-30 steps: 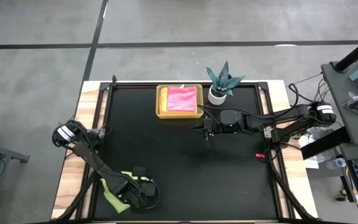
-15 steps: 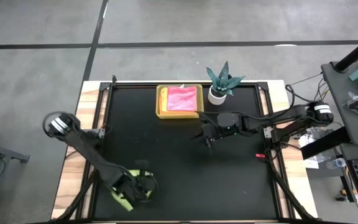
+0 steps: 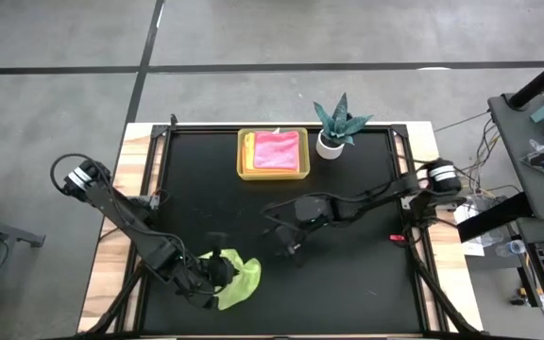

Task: Fold microfiber towels
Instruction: Fold the green microfiber cloth

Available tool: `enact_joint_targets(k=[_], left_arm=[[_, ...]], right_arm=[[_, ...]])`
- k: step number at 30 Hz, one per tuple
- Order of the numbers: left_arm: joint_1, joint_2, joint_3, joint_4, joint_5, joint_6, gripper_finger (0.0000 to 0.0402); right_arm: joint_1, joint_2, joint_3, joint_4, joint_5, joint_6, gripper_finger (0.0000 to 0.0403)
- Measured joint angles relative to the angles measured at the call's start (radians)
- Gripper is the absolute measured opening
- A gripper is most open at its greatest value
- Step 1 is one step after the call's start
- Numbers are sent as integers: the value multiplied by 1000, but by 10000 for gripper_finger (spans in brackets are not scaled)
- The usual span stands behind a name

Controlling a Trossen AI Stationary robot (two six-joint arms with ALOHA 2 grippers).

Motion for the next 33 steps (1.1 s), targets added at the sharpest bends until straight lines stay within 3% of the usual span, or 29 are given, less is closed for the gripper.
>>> enact_joint_targets(k=[3, 7, 16, 22, 28, 33], left_arm=[[0, 16, -1, 43, 13, 29, 0], [-2, 25, -1, 72, 57, 51, 0], [-2, 32, -1, 74, 85, 51, 0], [-4, 32, 2, 75, 99, 50, 0], [-4, 31, 5, 74, 111, 51, 0], [-6, 21, 5, 74, 112, 51, 0]], right_arm=[[5, 88, 80, -1, -39, -8, 216], [5, 190, 177, -9, -191, 1, 224], [3, 341, 389, -28, -343, -23, 226], [4, 389, 477, -137, -389, -65, 221], [3, 389, 479, -167, -389, -78, 181], [4, 387, 479, -169, -388, -75, 106]])
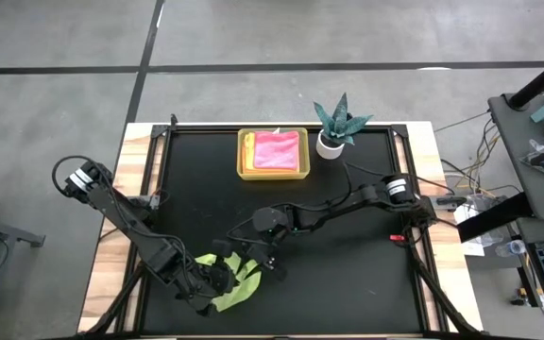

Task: Fold microfiber towels
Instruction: Fold the green microfiber cloth

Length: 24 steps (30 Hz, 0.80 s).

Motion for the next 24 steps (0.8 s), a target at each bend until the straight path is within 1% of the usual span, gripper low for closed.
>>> enact_joint_targets(k=[3, 4, 6, 9, 12, 14, 18, 22, 24], left_arm=[[0, -3, 0, -2, 0, -2, 0], [0, -4, 0, -2, -2, -12, 0], [2, -4, 0, -2, -11, -26, 0], [6, -9, 0, -6, -15, -27, 0], [8, -20, -1, -12, -27, -26, 5], [13, -22, -2, -22, -27, -26, 19], [26, -18, -8, -37, -54, -27, 57], [46, 9, -23, -25, -99, -26, 87], [56, 23, -43, -11, -111, -22, 95]], right_arm=[[2, -10, 0, -19, 0, -11, 40], [2, -18, 0, -43, 0, -21, 24], [2, -38, 0, -93, 0, -37, 16], [2, -83, -3, -219, 1, -69, 10], [7, -136, -16, -352, 33, -96, 9], [17, -178, -37, -443, 104, -109, 9], [55, -265, -108, -559, 290, -115, 8], [105, -363, -210, -586, 499, -66, 8], [131, -404, -264, -581, 570, -39, 8]])
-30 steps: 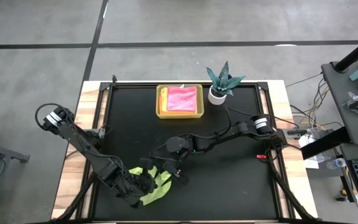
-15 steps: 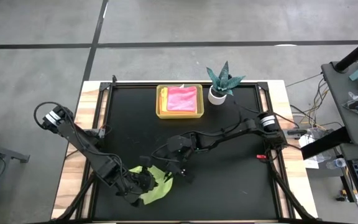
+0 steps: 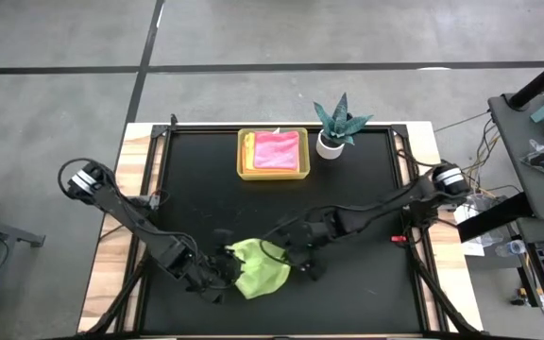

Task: Fold microfiber towels
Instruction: Fold the green microfiber cloth

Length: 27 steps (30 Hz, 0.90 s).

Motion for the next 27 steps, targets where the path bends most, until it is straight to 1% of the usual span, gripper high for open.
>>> enact_joint_targets(k=[3, 6, 11, 14, 16, 19, 24, 27], left_arm=[[15, 17, -60, 63, 0, 19, 101], [33, 31, -133, 187, 3, 30, 102], [62, 33, -242, 307, 29, 22, 102], [86, 34, -305, 418, 37, 23, 102], [102, 34, -342, 469, 74, 21, 102], [109, 34, -378, 488, 135, 9, 102], [109, 34, -420, 500, 166, -51, 102], [109, 34, -424, 528, 191, -57, 102]], right_arm=[[39, -53, -74, 14, 79, 42, 8], [69, -95, -136, 62, 141, 76, 8], [79, -126, -208, 118, 156, 110, 8], [78, -134, -234, 147, 165, 116, 8], [78, -135, -247, 159, 178, 117, 8], [78, -135, -256, 167, 184, 122, 8], [78, -135, -258, 171, 199, 121, 8], [78, -135, -258, 175, 199, 115, 8]])
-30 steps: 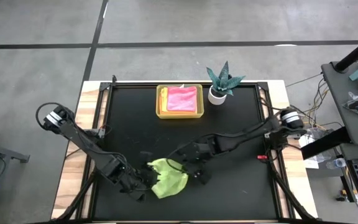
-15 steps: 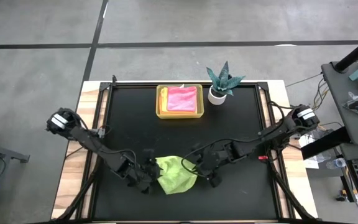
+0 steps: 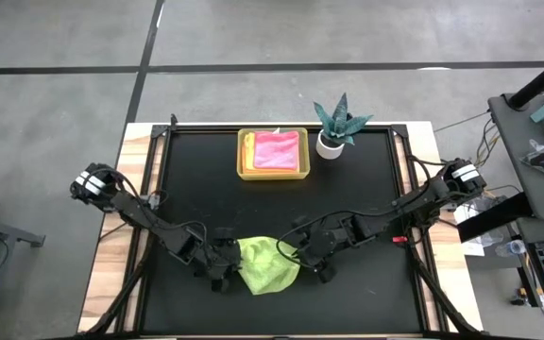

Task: Fold microfiber towels
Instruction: Fold the green microfiber cloth

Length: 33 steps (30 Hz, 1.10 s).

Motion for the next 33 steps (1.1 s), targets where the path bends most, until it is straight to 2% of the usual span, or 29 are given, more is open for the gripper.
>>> enact_joint_targets(k=[10, 12, 16, 19, 25, 29, 33], left_arm=[[4, 70, -3, 79, 58, 30, 97], [4, 78, -2, 89, 71, 49, 81], [4, 65, 6, 64, 75, 86, 12], [4, -9, 53, -41, 74, 130, 3], [3, -231, 243, -427, 30, 184, 1], [3, -361, 378, -612, -51, 186, 0], [4, -442, 464, -714, -177, 183, 0]], right_arm=[[0, 0, 0, 0, 1, 12, 8], [0, 0, 0, 0, 1, 12, 8], [0, -8, 0, 20, 7, -3, 8], [0, -46, 2, 13, 55, -12, 8], [0, -167, 60, -59, 124, -6, 8], [0, -251, 121, -94, 233, 25, 8], [-4, -312, 204, -202, 263, 75, 8]])
